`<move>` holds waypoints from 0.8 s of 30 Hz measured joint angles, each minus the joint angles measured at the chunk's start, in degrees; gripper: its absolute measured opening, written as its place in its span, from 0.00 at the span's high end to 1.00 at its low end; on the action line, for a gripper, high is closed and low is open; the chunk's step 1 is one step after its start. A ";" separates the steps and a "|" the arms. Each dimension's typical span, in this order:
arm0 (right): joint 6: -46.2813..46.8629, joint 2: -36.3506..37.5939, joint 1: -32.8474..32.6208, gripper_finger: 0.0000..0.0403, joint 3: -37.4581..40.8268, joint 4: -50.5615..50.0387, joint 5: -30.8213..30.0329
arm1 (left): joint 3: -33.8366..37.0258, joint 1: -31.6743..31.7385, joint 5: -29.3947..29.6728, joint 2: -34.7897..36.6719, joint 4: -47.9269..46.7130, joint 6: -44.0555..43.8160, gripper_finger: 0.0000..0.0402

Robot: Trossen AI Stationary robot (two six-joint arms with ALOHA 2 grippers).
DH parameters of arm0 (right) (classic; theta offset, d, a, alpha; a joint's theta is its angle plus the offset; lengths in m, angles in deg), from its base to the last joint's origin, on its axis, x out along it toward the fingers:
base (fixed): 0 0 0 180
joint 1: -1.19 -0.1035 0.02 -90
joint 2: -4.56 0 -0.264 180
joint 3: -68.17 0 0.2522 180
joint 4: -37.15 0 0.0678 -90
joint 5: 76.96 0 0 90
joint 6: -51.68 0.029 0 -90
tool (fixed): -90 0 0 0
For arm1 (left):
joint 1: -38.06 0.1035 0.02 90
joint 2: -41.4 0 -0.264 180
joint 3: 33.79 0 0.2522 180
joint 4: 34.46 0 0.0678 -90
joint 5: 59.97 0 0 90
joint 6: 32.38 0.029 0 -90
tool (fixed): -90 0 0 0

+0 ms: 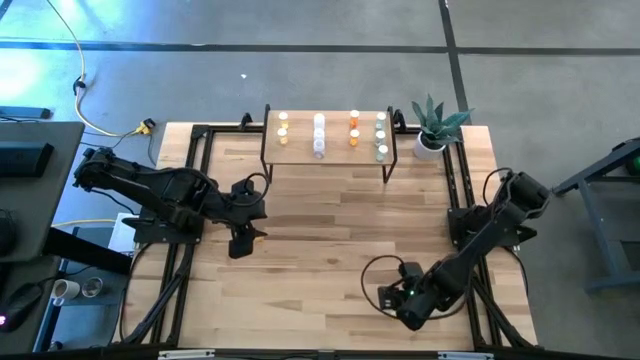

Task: Pick and place medicine bottles onto shelf by color
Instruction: Put the yellow medicine bottle on the shelf aligned with the other yellow medicine bottles

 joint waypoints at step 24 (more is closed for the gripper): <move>1.44 -10.34 1.18 0.58 0.00 5.40 5.04 | -0.04 -0.07 0.04 0.00 0.07 -1.30 0.46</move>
